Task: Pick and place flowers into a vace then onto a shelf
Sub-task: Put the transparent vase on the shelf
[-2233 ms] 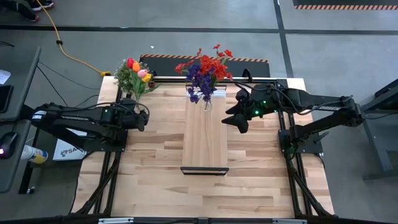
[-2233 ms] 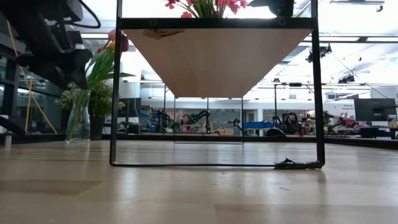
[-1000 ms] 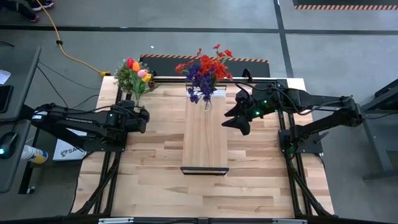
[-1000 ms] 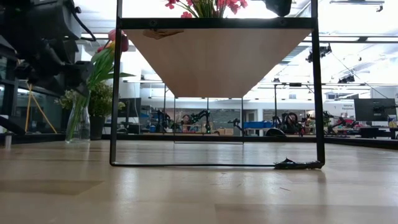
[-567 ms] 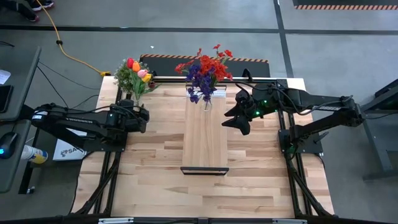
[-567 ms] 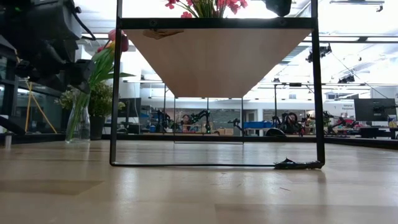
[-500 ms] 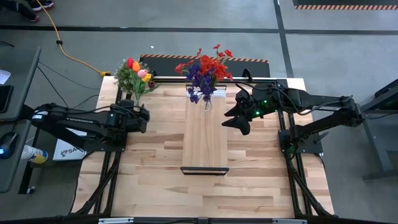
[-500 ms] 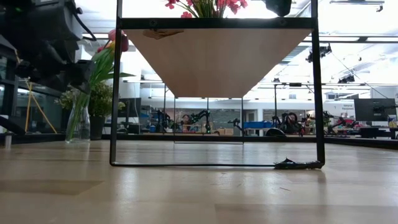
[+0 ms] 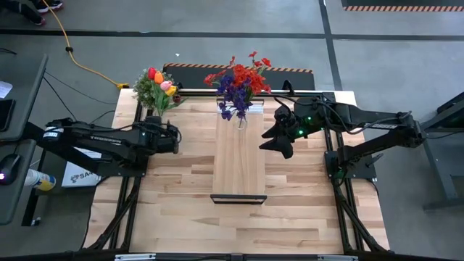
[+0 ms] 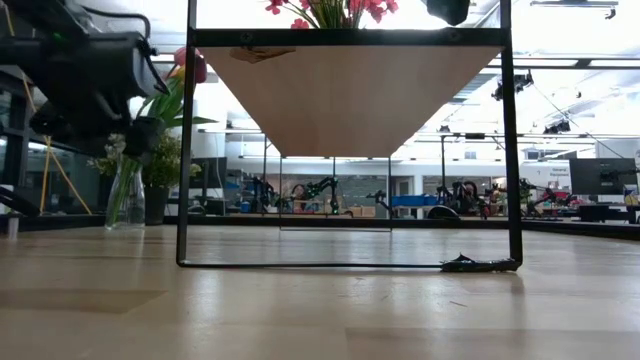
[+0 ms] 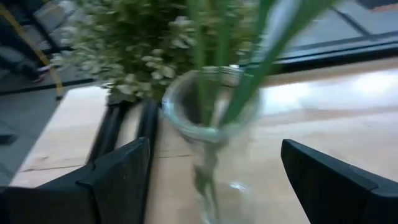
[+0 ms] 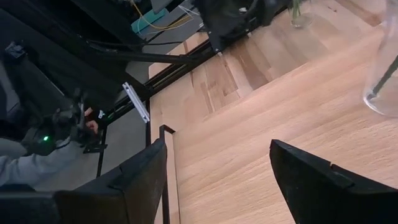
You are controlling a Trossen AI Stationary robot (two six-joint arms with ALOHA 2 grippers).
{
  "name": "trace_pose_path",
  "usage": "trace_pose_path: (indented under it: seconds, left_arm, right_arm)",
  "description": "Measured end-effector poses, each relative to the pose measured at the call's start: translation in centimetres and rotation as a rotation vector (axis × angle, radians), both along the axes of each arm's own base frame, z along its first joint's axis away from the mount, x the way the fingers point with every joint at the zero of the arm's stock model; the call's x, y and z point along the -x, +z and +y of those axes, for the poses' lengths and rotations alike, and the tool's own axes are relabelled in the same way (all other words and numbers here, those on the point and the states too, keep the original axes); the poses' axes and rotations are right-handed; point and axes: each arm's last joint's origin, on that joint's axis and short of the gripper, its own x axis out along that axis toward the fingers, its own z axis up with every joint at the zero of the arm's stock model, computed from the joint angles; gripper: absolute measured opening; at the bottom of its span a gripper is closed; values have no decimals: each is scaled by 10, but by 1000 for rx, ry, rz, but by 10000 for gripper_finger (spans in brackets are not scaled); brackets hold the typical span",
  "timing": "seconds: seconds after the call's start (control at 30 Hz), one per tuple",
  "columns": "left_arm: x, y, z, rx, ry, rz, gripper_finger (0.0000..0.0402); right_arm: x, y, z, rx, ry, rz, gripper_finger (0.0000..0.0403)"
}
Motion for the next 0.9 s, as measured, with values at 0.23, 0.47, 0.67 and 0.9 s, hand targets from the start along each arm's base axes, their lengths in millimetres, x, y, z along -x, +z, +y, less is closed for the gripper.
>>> trace_pose_path:
  seconds: [0.23, 0.47, 0.67, 0.9]
  left_arm:
    - [5, 0, 17, -4, 132, -2, 395]
    - [-5, 1, 32, 22, 120, -2, 395]
    - [-8, -5, 43, 85, 150, 4, 395]
    - [-10, -9, 45, 113, 155, 4, 380]
  right_arm:
    - [0, 0, 0, 1, 2, 0, 272]
    - [0, 0, 0, 6, -4, 0, 272]
    - [0, 0, 0, 7, -4, -1, 272]
    - [0, 0, 0, 6, -3, -1, 272]
